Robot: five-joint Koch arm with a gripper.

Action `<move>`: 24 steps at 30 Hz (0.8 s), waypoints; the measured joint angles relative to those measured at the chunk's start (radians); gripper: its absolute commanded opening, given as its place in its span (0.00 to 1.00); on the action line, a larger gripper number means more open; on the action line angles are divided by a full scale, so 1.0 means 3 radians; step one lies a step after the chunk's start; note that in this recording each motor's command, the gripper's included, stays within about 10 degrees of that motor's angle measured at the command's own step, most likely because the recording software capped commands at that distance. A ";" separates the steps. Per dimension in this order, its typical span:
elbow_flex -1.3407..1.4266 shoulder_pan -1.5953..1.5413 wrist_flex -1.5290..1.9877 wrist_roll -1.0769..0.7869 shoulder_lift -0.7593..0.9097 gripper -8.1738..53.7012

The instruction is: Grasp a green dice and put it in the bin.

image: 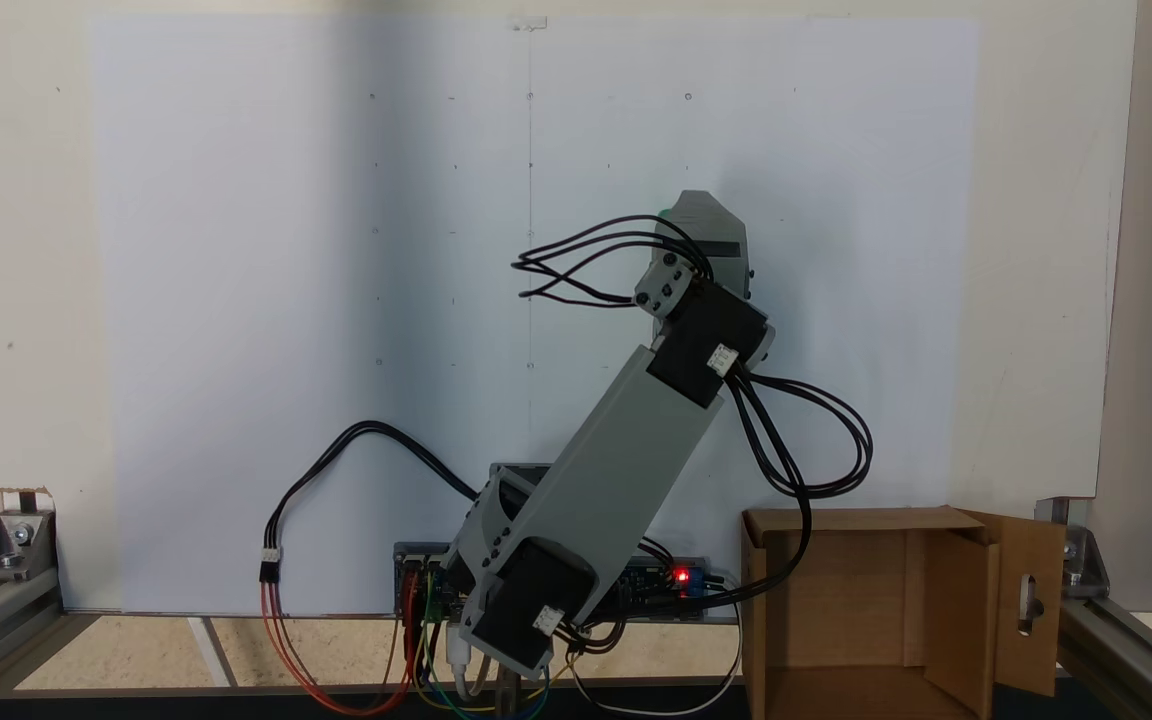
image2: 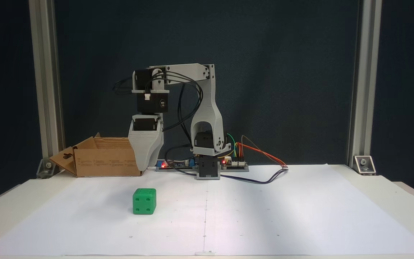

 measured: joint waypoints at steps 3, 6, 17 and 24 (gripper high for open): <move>0.0036 -0.0005 -0.0066 0.0000 -0.0010 0.83; 0.0056 -0.0010 -0.0123 0.0000 -0.0046 0.83; 0.0077 -0.0010 -0.0271 0.0000 -0.0174 0.83; 0.0133 -0.0046 -0.0363 0.0000 -0.0281 0.83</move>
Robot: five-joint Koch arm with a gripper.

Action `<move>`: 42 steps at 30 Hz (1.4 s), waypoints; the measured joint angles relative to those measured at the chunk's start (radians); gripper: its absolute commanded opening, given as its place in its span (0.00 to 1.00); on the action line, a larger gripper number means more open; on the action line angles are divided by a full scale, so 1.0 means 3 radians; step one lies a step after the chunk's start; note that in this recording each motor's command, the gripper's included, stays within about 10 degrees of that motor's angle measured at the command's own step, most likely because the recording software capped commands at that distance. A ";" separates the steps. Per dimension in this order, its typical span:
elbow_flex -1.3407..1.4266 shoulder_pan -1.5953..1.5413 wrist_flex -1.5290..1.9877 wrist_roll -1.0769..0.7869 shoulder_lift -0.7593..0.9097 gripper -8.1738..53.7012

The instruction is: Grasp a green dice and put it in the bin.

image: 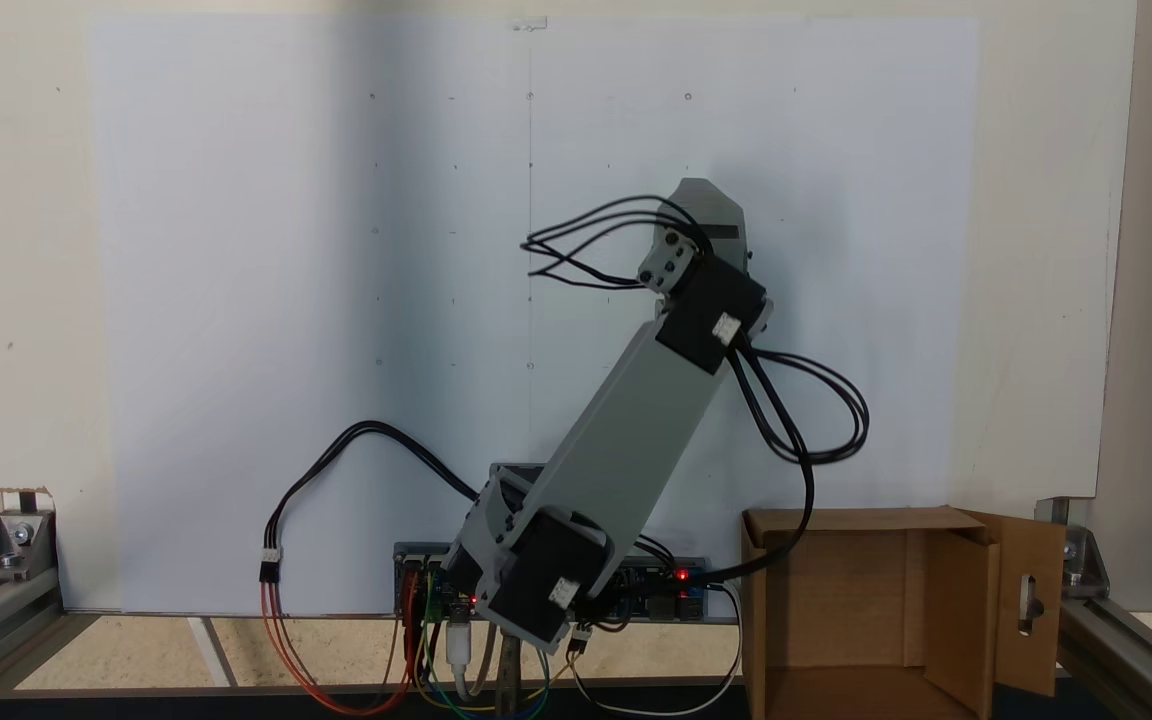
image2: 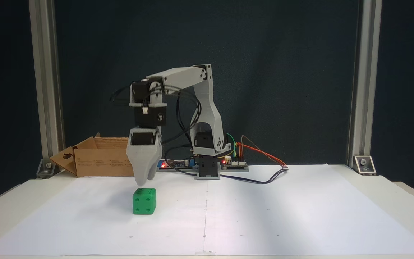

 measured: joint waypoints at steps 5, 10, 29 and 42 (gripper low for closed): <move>-0.0005 0.0005 -0.0056 0.0031 -0.0026 0.83; -0.0005 0.0026 -0.0087 0.0046 -0.0092 0.83; 0.0399 0.0066 -0.0516 0.0097 -0.0286 0.82; 0.0399 0.0026 -0.0711 0.0332 -0.0317 0.81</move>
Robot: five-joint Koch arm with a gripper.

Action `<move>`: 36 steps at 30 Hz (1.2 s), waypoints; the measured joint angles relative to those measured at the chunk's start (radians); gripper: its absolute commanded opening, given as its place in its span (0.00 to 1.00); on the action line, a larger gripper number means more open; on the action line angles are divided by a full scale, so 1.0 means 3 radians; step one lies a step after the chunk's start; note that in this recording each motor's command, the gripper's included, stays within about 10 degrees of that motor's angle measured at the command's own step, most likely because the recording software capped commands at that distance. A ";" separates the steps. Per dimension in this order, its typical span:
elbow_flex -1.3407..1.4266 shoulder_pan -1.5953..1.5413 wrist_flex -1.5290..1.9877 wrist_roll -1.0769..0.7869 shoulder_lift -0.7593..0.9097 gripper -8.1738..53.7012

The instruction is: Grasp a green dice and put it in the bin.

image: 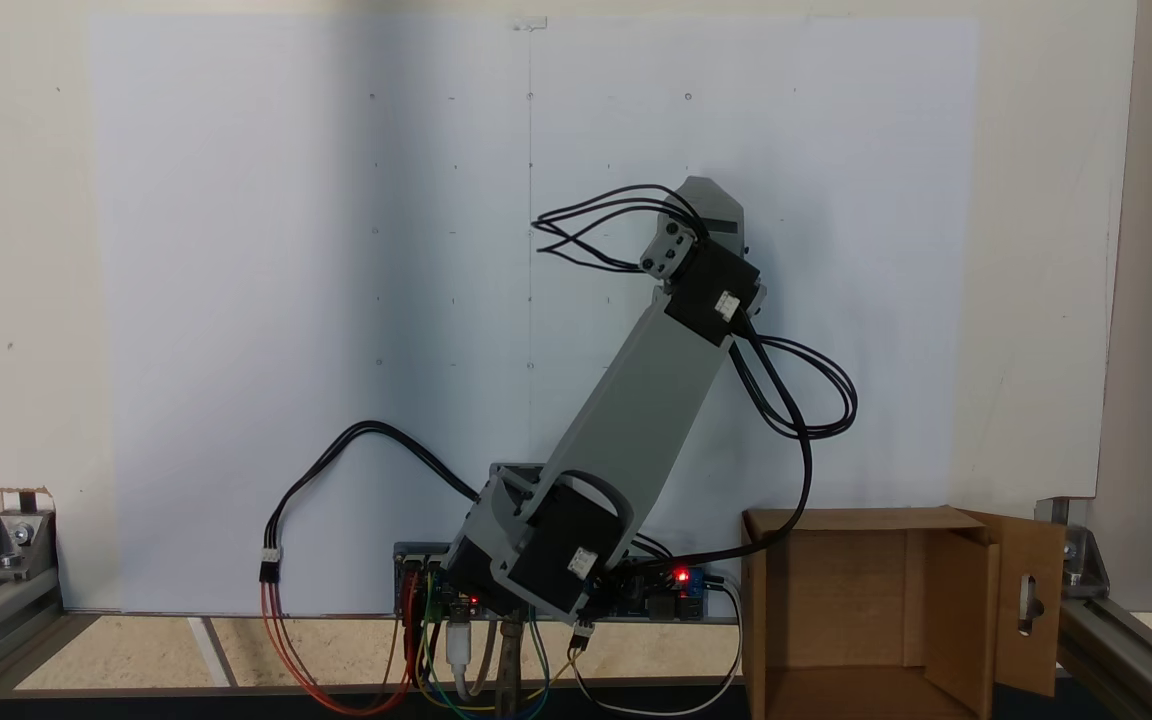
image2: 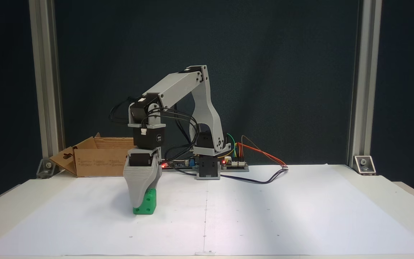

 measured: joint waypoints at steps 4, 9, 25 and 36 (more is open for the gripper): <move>0.0000 -0.0020 -0.0087 0.0026 -0.0051 0.80; 0.0005 -0.0056 -0.0112 0.0041 -0.0082 0.80; 0.0072 -0.0092 -0.0286 0.0072 -0.0138 0.63; 0.0077 -0.0107 -0.0337 0.0072 -0.0143 0.43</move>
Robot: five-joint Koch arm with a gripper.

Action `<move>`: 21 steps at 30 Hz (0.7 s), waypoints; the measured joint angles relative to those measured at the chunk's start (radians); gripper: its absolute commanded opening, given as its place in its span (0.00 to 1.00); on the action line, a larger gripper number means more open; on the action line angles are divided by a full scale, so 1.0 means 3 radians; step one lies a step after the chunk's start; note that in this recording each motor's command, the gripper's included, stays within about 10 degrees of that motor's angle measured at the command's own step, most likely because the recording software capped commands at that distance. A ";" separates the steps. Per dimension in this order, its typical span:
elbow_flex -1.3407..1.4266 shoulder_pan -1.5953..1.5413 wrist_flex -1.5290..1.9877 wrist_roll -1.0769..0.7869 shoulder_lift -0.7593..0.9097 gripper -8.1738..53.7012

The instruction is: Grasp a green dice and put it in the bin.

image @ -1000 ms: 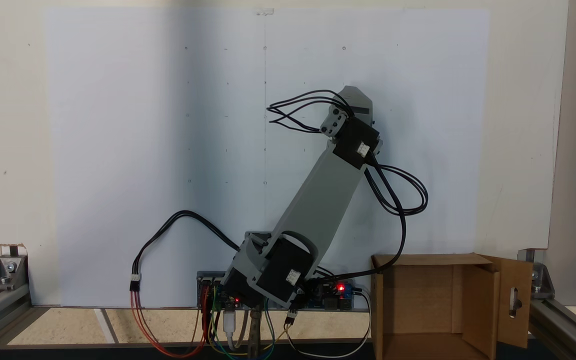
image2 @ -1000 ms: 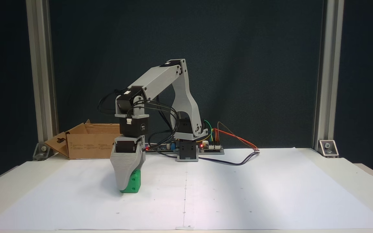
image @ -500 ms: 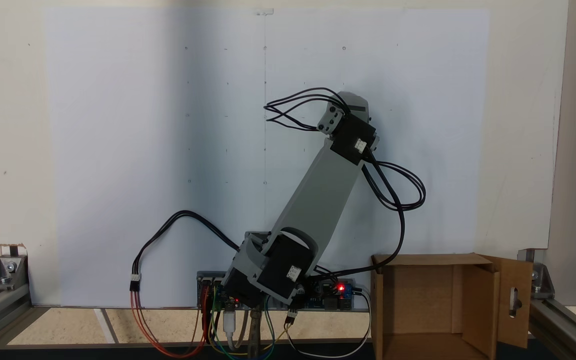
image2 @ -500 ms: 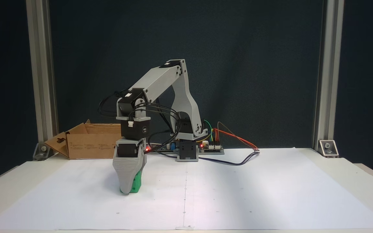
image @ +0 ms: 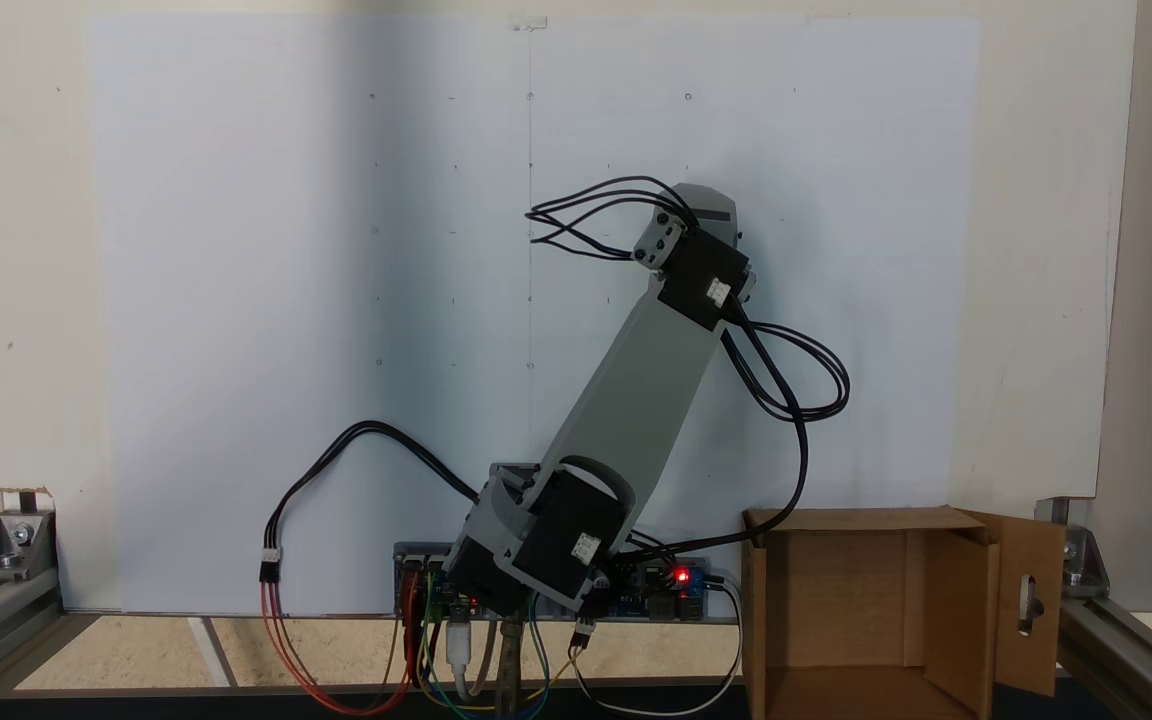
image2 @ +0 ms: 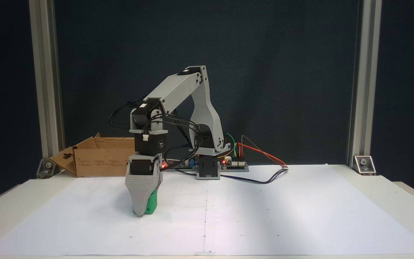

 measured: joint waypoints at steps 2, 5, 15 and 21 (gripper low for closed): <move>0.0000 0.0000 -0.0026 0.0005 0.0005 0.32; 0.0000 0.0000 -0.0026 0.0000 0.0005 0.32; -0.0031 -0.0015 0.0992 0.0302 0.0956 0.32; -0.1309 0.0031 0.2132 0.0608 0.1462 0.32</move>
